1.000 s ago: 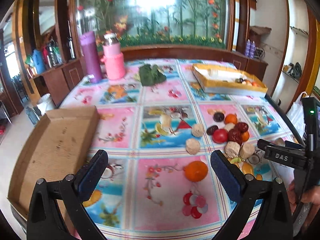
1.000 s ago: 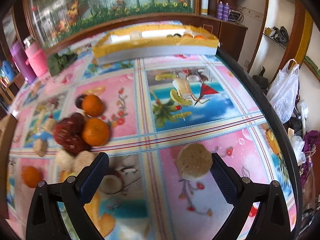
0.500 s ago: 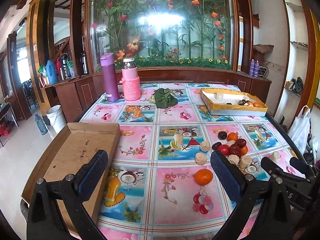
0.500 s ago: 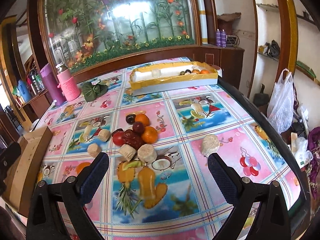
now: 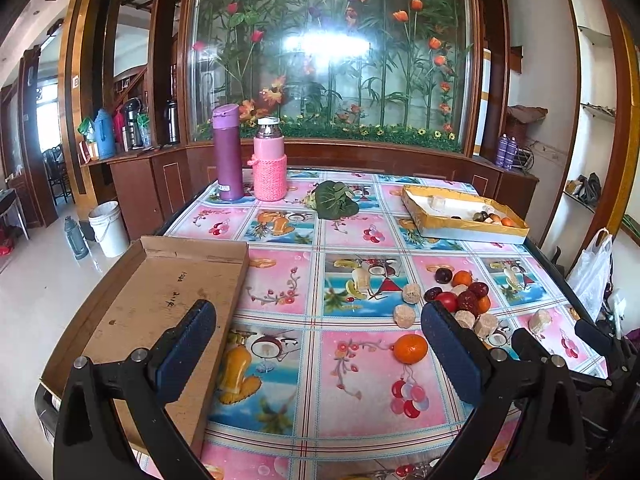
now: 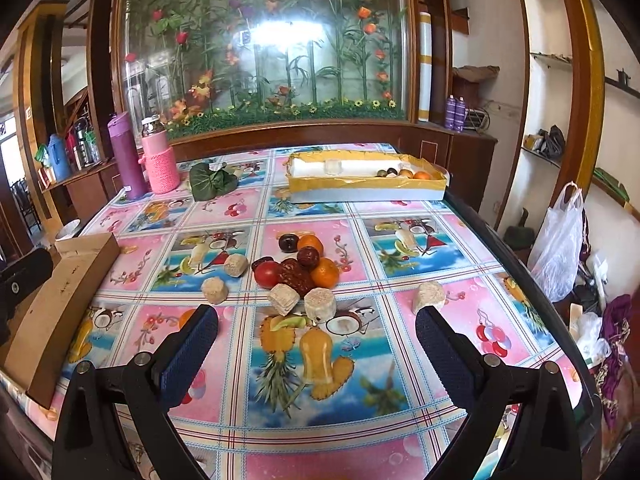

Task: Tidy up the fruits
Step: 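Move both tools toward the orange and the oat ball on the tablecloth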

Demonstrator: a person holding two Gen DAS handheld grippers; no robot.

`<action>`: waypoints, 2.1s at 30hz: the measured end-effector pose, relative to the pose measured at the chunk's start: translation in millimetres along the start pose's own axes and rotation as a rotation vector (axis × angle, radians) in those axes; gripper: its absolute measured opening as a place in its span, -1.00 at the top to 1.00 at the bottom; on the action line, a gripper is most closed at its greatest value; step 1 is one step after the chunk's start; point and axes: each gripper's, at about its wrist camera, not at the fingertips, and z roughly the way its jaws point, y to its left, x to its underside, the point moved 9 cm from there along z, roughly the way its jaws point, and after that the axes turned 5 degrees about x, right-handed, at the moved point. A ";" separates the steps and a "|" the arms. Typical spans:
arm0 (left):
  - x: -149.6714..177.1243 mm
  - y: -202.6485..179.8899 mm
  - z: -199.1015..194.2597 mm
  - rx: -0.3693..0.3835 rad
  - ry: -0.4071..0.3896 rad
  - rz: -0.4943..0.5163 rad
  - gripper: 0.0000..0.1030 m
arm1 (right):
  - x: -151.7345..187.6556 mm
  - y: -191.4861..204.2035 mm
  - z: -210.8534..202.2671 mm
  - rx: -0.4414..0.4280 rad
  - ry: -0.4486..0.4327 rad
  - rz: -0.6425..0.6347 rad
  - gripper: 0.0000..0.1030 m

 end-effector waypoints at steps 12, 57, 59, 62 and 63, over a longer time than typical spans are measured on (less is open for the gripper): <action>4.8 11.4 3.9 -0.053 0.019 -0.018 -0.99 | 2.6 13.4 -6.4 -0.028 -0.014 -0.026 -0.95; 65.4 -45.9 100.8 0.236 0.341 0.028 -0.99 | 23.3 -88.6 48.2 0.034 0.133 0.032 -0.91; 66.3 -50.6 104.7 0.275 0.353 0.021 -0.94 | 22.6 -90.0 54.5 0.011 0.149 0.044 -0.87; 66.7 -55.8 110.1 0.288 0.366 0.035 -0.81 | 21.9 -84.8 62.9 -0.026 0.165 0.046 -0.76; 67.3 -58.9 112.2 0.299 0.375 0.040 -0.73 | 20.6 -84.0 65.8 -0.020 0.163 0.034 -0.72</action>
